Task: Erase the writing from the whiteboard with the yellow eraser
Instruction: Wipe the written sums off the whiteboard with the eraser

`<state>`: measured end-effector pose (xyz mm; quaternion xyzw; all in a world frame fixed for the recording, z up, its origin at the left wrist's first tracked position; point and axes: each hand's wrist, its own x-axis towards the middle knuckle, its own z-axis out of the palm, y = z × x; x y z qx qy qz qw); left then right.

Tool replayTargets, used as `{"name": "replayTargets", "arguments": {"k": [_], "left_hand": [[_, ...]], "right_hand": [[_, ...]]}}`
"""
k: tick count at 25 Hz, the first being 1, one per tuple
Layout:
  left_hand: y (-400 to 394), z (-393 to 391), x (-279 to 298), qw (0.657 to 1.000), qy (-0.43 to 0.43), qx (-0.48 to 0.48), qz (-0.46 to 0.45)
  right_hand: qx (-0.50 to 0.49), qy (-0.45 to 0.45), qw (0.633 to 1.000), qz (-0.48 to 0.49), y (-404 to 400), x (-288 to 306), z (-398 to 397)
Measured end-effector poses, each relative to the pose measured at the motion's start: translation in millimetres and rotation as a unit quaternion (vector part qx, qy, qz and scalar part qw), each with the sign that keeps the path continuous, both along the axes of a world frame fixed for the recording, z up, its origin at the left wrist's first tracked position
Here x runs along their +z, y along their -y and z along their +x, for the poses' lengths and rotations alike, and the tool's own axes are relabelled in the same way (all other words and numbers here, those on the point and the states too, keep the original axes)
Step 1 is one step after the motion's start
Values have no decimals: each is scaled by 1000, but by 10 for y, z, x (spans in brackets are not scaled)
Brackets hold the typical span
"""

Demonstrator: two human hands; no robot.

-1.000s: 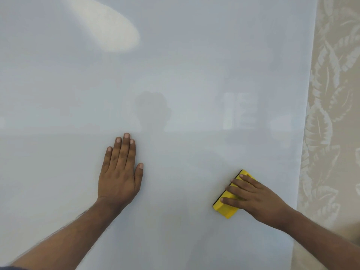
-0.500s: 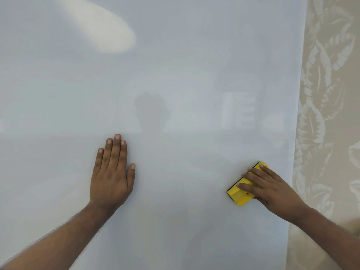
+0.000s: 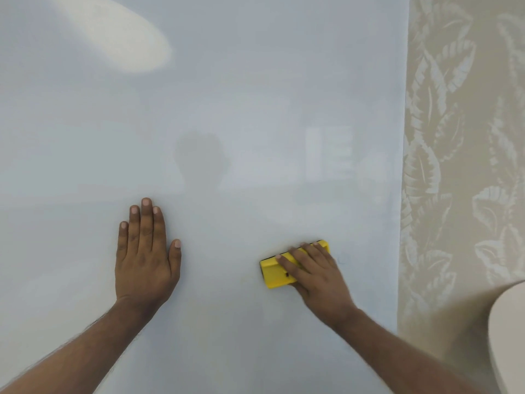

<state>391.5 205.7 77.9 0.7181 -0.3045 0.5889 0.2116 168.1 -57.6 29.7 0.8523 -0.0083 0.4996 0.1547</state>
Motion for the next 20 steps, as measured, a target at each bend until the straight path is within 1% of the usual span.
{"name": "replayTargets", "arguments": {"k": [2, 5, 6, 7, 9, 11, 13, 15, 16, 17, 18, 20], "left_hand": [[-20, -19, -4, 1000, -1, -4, 15], [-86, -40, 3, 999, -7, -8, 40], [-112, -44, 3, 999, -8, -9, 46], [-140, -45, 4, 999, -8, -9, 53], [-202, -43, 9, 998, -3, -10, 70], [-243, -42, 9, 997, 4, -5, 81], [-249, -49, 13, 996, -2, -3, 84], [-233, -64, 18, 997, -8, -4, 82], [-224, -67, 19, 997, -9, -4, 81], [-220, -65, 16, 997, -9, -5, 81], [-219, -59, 11, 997, -9, -7, 82], [-212, -52, -3, 996, -11, -9, 83]], "right_hand": [[6, 12, 1000, 22, -125, -74, 44], [-3, -19, 999, -28, -45, -78, -27], [-10, -21, 999, -35, 33, -66, -77], [-15, -10, 1000, -18, 132, -52, -138], [-28, 34, 996, 72, 338, -53, -279], [-43, 83, 979, 181, 446, -90, -370], [-62, 145, 945, 288, 379, -148, -305], [-77, 212, 896, 382, 185, -184, -157], [-82, 236, 875, 414, 86, -190, -88], [-84, 249, 862, 434, 4, -190, -34], [-85, 253, 856, 443, -69, -192, 10], [-87, 250, 856, 444, -230, -185, 89]]}}
